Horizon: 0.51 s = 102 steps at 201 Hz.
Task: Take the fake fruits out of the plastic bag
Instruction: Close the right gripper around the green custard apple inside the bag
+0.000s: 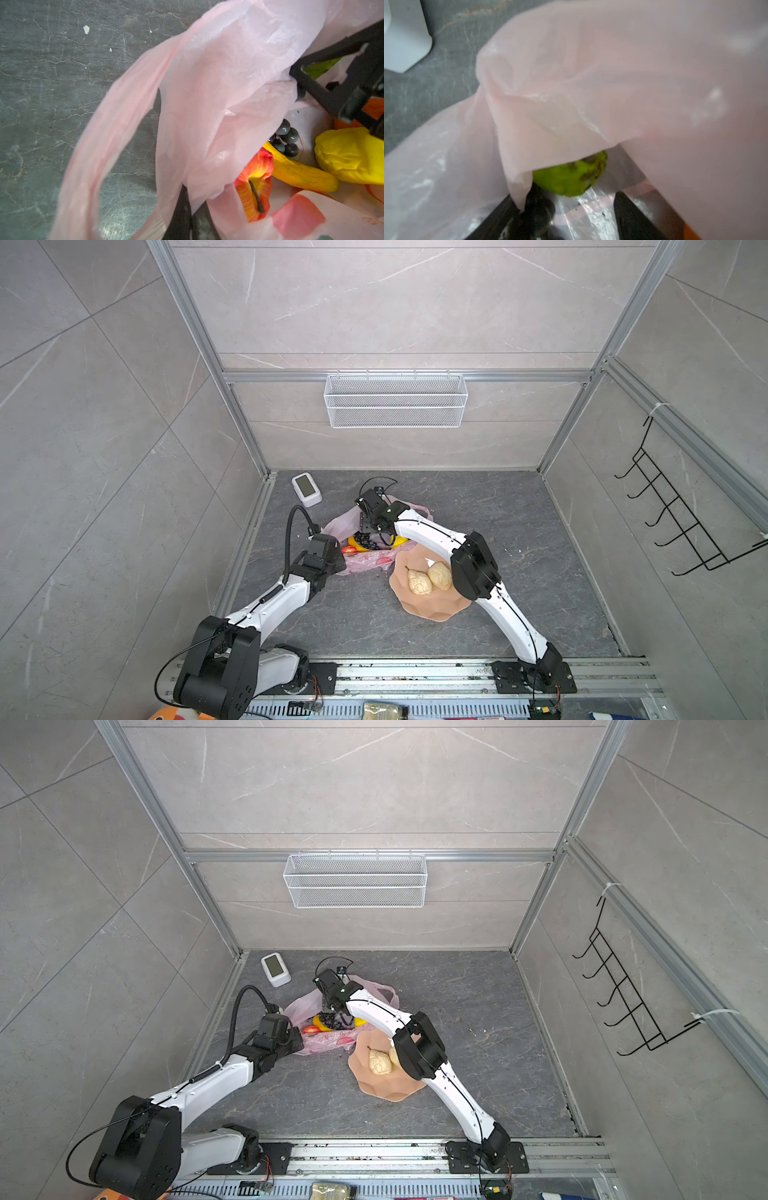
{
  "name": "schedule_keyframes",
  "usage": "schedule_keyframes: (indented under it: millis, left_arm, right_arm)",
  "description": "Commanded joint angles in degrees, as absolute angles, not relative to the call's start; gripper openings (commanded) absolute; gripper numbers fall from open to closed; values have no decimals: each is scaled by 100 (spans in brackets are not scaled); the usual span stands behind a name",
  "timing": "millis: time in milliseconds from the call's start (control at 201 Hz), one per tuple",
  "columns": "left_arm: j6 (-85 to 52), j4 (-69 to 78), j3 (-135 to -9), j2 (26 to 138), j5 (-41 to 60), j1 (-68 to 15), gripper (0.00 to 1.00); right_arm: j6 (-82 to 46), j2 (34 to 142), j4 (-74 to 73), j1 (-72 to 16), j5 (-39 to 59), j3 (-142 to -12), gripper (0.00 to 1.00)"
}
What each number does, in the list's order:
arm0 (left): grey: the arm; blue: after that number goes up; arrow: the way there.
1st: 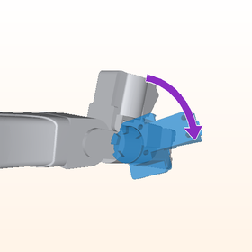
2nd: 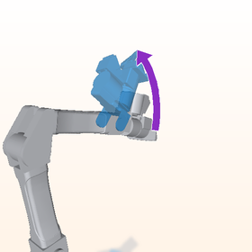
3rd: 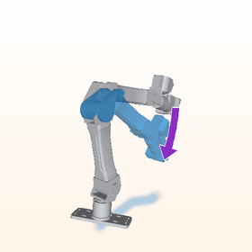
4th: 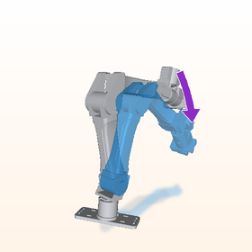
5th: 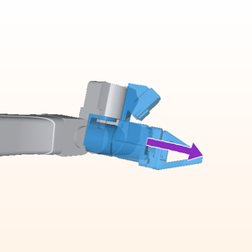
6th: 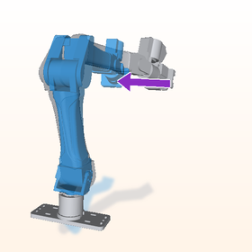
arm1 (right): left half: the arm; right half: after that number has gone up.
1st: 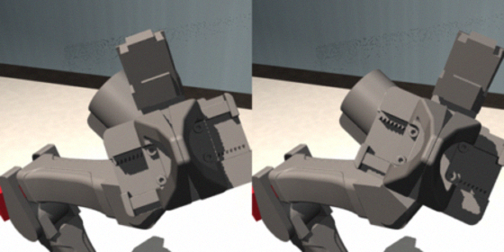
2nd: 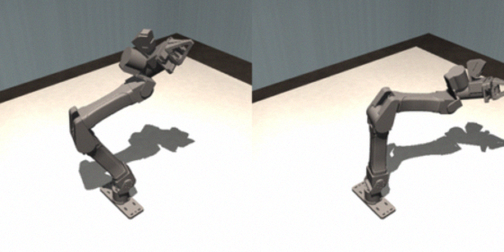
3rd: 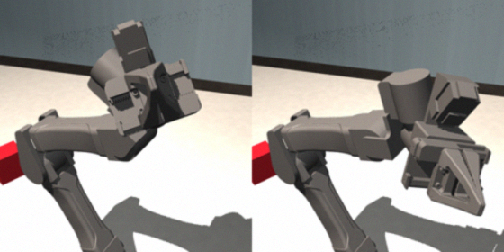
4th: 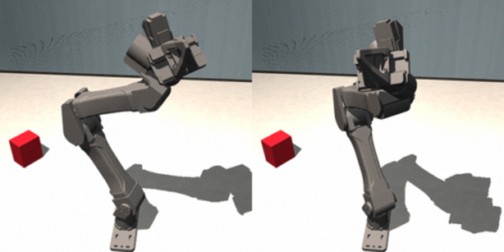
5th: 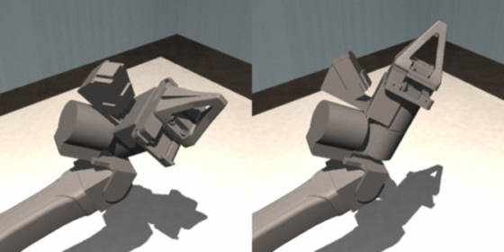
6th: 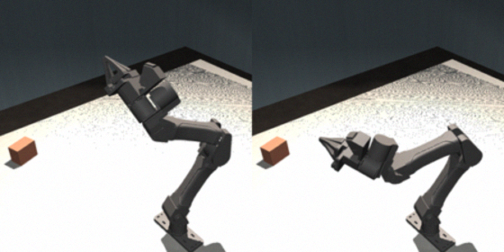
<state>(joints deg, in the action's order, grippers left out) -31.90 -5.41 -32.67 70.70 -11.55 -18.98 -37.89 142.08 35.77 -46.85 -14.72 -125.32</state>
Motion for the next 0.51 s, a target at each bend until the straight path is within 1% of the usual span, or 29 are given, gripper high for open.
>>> schedule_keyframes:
  millis: [0,159,299,503]
  left_arm:
    - [-3112,-413,-3370,7066,-1107,-1912,0]
    - [-3110,-400,-3358,7056,-1112,-1916,0]
    - [-3103,-402,-3330,6982,-1153,-1912,0]
    - [-3128,-341,-3244,6828,-1178,-1912,0]
  right_arm:
    - [-3630,13479,2916,-4677,-1354,-11978,76]
    - [-3577,13383,2858,-4614,-1358,-11724,76]
    - [-3573,13410,2815,-4566,-1419,-11602,73]
    - [-3459,13800,3215,-4504,-1514,-12096,68]
